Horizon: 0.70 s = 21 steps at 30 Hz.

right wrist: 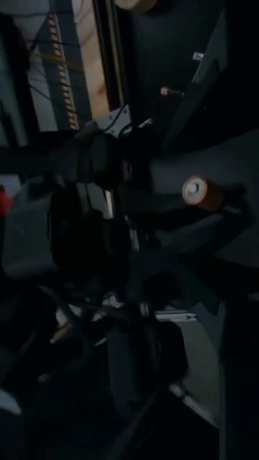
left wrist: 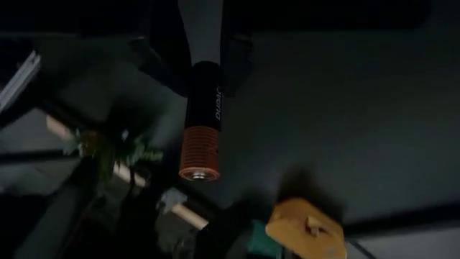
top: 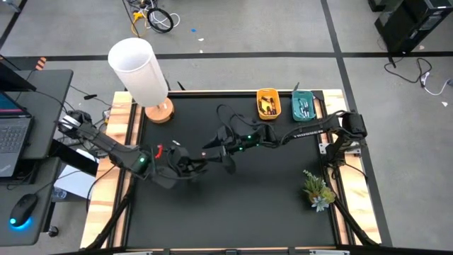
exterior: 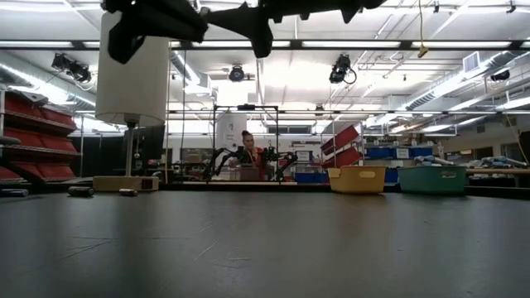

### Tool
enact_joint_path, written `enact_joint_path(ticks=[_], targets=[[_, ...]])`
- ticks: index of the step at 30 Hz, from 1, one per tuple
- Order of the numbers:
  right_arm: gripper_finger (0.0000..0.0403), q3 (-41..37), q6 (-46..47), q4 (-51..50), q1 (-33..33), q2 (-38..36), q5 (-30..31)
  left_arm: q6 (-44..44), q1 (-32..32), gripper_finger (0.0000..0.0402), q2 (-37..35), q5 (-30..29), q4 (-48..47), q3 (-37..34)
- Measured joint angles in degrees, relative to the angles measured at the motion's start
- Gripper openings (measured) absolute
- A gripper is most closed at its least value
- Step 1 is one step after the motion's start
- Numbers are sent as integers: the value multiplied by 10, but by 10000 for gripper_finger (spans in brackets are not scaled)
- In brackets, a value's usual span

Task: Sort batteries
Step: Put the bottom black battery into the yellow bin

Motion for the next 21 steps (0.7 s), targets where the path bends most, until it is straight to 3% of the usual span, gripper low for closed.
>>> enact_joint_path(ticks=[15,21], targets=[[198,0,21,0,-14,0,0,63,26,70,0,-2,84,0],[145,0,18,-2,-14,0,-14,63,26,70,0,-18,91,0]])
